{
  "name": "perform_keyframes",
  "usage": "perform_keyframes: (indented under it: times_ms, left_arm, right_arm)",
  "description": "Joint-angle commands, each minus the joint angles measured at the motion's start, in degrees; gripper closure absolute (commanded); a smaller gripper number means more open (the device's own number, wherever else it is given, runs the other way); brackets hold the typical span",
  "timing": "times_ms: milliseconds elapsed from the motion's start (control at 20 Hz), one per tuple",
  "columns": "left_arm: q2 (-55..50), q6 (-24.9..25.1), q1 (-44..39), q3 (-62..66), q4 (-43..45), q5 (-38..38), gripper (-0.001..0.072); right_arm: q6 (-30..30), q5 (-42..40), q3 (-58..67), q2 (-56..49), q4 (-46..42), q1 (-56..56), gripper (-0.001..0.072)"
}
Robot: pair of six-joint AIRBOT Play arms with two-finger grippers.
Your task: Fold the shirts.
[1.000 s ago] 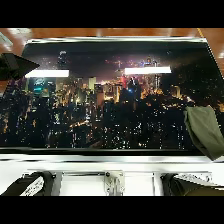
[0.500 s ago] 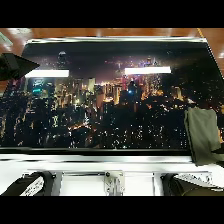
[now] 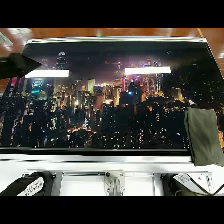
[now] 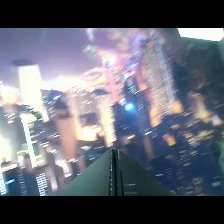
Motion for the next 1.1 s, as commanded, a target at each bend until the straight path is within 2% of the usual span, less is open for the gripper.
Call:
perform_keyframes:
  times_ms: [0, 100, 150, 200, 250, 300, 650, 1050]
  left_arm:
    - [-5.1, 0.0, -6.0, 0.0, 12.8, -0.1, 0.0670]
    - [-8.9, -9.1, -13.9, 0.3, 29.1, -5.2, 0.0670]
    - [-11.0, -13.2, -18.2, 0.8, 37.1, -9.9, 0.0668]
    - [-12.9, -13.7, -21.6, 1.2, 42.4, -13.6, 0.0631]
    - [-14.6, -13.6, -24.3, 1.2, 45.4, -15.8, 0.0357]
    - [-16.0, -13.8, -25.7, 1.2, 45.6, -16.9, -0.0013]
    - [-17.9, -13.8, -26.3, 1.1, 44.7, -17.4, -0.0005]
    - [-17.9, -13.8, -26.3, 1.1, 44.8, -17.2, -0.0004]
  right_arm:
    - [-4.1, -7.1, 5.2, 5.3, 3.8, 14.1, 0.0148]
    - [-2.3, -1.9, 5.1, 5.2, -2.9, 28.8, 0.0144]
    - [1.2, 1.4, 5.1, 4.2, -6.4, 35.1, 0.0057]
    - [4.7, 4.8, 5.1, 2.4, -7.2, 39.7, 0.0016]
    - [6.1, 7.2, 5.1, 0.7, -6.5, 42.5, 0.0017]
    - [6.7, 8.9, 5.1, -1.1, -6.5, 44.9, 0.0017]
    - [6.6, 11.0, 5.1, -4.5, -6.9, 55.0, 0.0018]
    - [6.6, 10.9, 5.1, -4.5, -5.6, 55.9, 0.0018]
